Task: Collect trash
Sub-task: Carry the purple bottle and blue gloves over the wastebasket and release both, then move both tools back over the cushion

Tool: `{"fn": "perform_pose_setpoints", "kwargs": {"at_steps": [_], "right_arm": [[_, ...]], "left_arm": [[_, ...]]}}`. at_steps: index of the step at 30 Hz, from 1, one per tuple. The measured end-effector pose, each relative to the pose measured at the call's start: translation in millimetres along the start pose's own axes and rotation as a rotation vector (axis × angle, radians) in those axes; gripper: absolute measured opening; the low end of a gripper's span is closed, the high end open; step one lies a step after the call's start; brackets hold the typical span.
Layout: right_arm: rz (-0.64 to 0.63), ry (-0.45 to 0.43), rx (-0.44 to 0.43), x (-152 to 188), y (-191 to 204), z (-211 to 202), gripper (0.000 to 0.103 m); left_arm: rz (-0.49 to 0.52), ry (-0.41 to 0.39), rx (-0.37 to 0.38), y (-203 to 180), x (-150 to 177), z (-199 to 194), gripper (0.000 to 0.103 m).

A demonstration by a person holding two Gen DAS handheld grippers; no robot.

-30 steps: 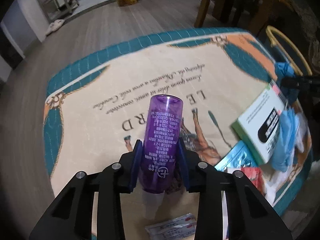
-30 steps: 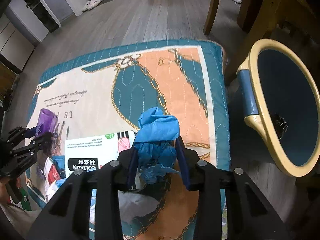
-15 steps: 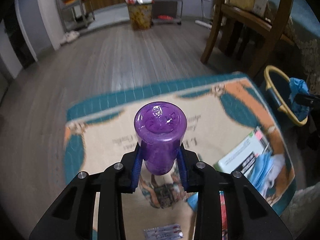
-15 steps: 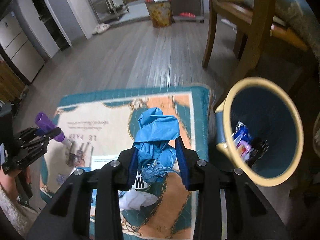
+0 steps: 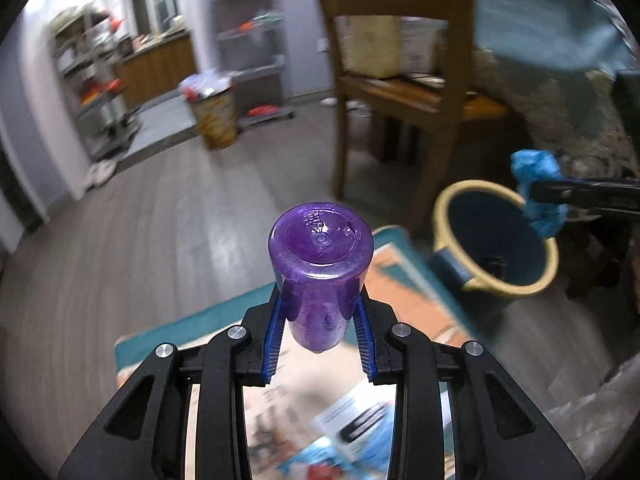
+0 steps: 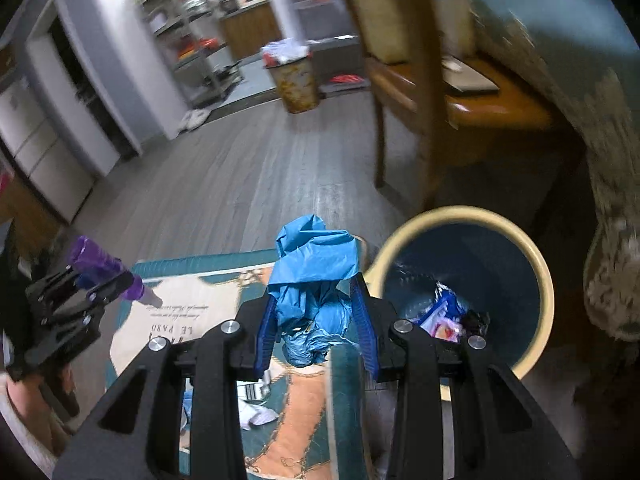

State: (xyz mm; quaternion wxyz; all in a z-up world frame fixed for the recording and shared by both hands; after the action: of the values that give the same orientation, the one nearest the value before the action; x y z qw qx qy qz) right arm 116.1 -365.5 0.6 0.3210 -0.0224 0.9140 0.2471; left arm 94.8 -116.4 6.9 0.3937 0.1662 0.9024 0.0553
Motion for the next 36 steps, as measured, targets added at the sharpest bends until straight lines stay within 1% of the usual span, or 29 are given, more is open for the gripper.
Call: {"fn": "perform_pose_setpoints", "kwargs": {"at_steps": [2, 4, 7, 10, 15, 18, 20, 25, 26, 27, 28, 29, 32, 34, 36], "right_arm": [[0.041, -0.004, 0.004, 1, -19, -3, 0.034], [0.061, -0.006, 0.036, 1, -41, -7, 0.034], [0.125, -0.014, 0.055, 5, -74, -13, 0.034], [0.182, -0.026, 0.074, 9, -106, -19, 0.034], [0.243, -0.007, 0.114, 16, -148, -17, 0.034], [0.244, 0.037, 0.162, 23, -166, -7, 0.034], [0.252, 0.061, 0.182, 27, -175, -1, 0.034], [0.296, 0.094, 0.204, 35, -193, 12, 0.034], [0.304, 0.096, 0.202, 35, -194, 14, 0.034], [0.307, 0.097, 0.203, 35, -195, 15, 0.034], [0.303, 0.098, 0.202, 32, -195, 19, 0.034], [0.296, 0.097, 0.198, 30, -194, 22, 0.034], [0.295, 0.101, 0.193, 30, -193, 27, 0.035], [0.3, 0.093, 0.187, 29, -193, 30, 0.039], [0.306, 0.071, 0.173, 27, -189, 29, 0.064]], "left_arm": [[0.012, -0.016, 0.04, -22, -9, 1, 0.034], [0.028, -0.027, 0.072, -42, -17, 3, 0.034], [0.078, -0.045, 0.128, -85, -30, 8, 0.034], [0.115, -0.053, 0.173, -116, -34, 15, 0.034], [0.173, -0.027, 0.246, -179, -38, 41, 0.034], [0.186, -0.002, 0.284, -204, -37, 59, 0.034], [0.204, 0.009, 0.291, -221, -36, 70, 0.034], [0.212, 0.03, 0.303, -241, -36, 90, 0.034], [0.206, 0.032, 0.308, -242, -36, 93, 0.039], [0.202, 0.035, 0.308, -242, -35, 95, 0.051], [0.196, 0.031, 0.3, -241, -35, 96, 0.058], [0.193, 0.025, 0.293, -238, -35, 94, 0.067], [0.168, 0.007, 0.28, -228, -40, 91, 0.069], [0.142, 0.007, 0.28, -221, -43, 91, 0.069], [0.128, 0.017, 0.273, -213, -43, 92, 0.069]]}}
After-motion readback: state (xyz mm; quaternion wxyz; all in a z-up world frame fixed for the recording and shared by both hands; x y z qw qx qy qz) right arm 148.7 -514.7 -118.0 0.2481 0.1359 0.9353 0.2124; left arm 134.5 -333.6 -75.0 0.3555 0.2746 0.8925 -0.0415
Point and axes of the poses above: each gripper's, at about its wrist camera, not at the fingertips, and z roughly the way its jaws point, y to its left, x to its underside, the point moved 2 cm from there along z, roughly the way its jaws point, and after that the axes turned 12 degrees about -x, right-handed, at the moved point
